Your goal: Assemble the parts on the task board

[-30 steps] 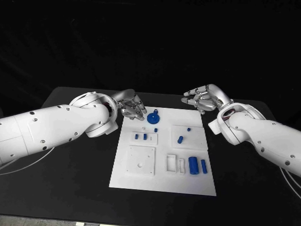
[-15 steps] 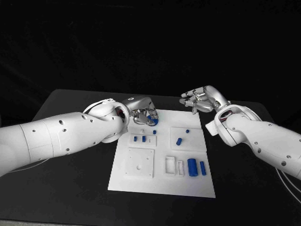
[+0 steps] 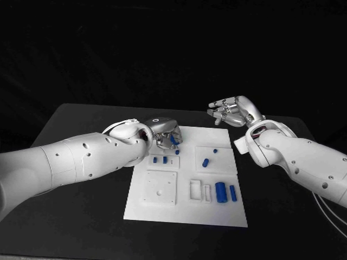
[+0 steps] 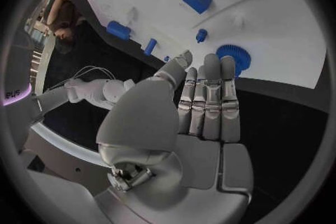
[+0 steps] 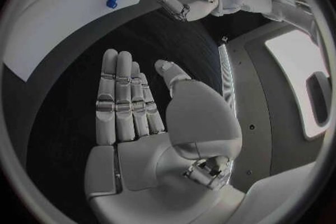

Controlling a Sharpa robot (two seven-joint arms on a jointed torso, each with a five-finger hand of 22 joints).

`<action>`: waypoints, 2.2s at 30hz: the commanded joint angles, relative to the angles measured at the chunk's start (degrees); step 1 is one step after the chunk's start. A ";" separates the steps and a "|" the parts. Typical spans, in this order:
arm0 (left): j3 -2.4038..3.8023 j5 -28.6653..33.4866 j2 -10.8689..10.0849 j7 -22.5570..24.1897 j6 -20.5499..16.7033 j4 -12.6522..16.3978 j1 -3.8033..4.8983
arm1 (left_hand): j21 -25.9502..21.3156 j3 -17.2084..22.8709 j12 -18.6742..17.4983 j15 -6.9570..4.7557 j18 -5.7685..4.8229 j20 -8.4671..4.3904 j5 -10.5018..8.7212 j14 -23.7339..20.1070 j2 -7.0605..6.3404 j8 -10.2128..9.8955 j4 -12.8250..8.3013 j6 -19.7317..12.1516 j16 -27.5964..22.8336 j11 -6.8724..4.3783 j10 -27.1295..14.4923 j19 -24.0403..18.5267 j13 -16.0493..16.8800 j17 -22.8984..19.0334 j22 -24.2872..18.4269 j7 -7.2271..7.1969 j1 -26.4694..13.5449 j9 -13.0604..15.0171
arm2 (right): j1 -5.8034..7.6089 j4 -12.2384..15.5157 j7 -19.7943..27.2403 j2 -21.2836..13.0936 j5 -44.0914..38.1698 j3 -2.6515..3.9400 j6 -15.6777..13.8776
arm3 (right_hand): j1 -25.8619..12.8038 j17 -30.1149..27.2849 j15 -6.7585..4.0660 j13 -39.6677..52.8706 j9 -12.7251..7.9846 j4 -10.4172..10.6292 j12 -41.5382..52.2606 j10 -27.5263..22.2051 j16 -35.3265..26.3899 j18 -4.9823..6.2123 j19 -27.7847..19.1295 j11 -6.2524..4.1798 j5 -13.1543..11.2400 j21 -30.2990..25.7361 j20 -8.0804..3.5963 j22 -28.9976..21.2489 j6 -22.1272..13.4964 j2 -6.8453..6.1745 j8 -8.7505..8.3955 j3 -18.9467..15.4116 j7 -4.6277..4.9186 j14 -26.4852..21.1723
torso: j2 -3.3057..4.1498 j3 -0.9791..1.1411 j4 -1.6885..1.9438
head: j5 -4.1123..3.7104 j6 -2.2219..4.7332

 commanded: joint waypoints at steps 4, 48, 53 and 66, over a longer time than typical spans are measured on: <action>-0.13 -2.04 1.45 1.29 3.09 -1.91 -0.87 | -0.24 -0.16 -0.25 -0.10 0.58 -0.21 -0.07 0.90 -0.19 -0.28 0.05 -0.94 -0.19 0.21 -1.21 0.59 -0.09 0.09 1.18 0.07 0.45 -0.13 | -0.02 0.13 4.11 0.08 4.71 0.02 -1.91 | -0.99 -1.90 0.19 -0.05 -0.06 -0.89 -0.26 -0.66 -3.46 -0.05 1.47 0.37 0.19 0.11 0.28 -10.85 0.02 -0.56 -0.24 1.32 0.43 1.64 | 0.10 -0.01 -0.11 | -0.10 -0.12; -0.23 -2.97 3.78 0.36 5.03 -6.10 -2.39 | 6.52 3.81 -0.26 -1.32 1.03 -1.19 0.14 5.24 0.62 -0.26 1.30 -3.46 6.00 -0.51 -1.33 1.55 -0.11 2.15 1.19 0.01 -0.19 -0.27 | -0.01 0.78 4.68 0.04 5.50 0.02 -2.37 | -1.31 -1.87 0.31 -0.08 -0.07 -1.44 -0.36 -1.09 -4.26 -0.13 2.94 0.43 1.49 0.33 0.29 -18.88 -0.01 -0.62 -0.27 1.35 0.50 1.61 | -0.02 0.01 0.07 | -0.91 -0.72; -0.23 -2.95 3.83 0.02 5.95 -6.13 -2.40 | 6.33 3.89 -0.25 -1.45 0.79 -1.39 -0.22 5.58 0.22 -0.27 1.57 -3.60 7.27 -0.53 -1.69 1.75 -0.11 2.65 1.16 -0.18 -0.20 -0.27 | 0.00 0.85 4.68 0.05 5.50 0.02 -2.34 | -1.31 -1.87 0.31 -0.08 -0.07 -1.44 -0.36 -1.09 -4.26 -0.13 2.94 0.43 1.49 0.33 0.29 -18.88 -0.01 -0.62 -0.27 1.35 0.50 1.61 | -0.02 -0.02 0.07 | -0.95 -0.76; -0.36 -3.59 4.41 -0.63 8.21 -7.07 -2.62 | 7.25 4.30 -0.26 -1.67 0.57 -1.68 -0.07 5.20 0.24 -0.26 1.54 -2.89 12.03 -0.51 -2.15 1.48 -0.12 -1.17 1.23 -0.15 -0.11 -0.28 | 0.00 1.01 4.67 0.08 5.50 0.02 -2.27 | -1.33 -1.89 0.31 -0.08 -0.07 -1.46 -0.35 -1.09 -4.29 -0.13 2.96 0.42 1.61 0.35 0.30 -19.04 0.03 -0.64 -0.27 1.42 0.49 1.61 | 0.05 -0.01 -0.03 | -1.00 -0.95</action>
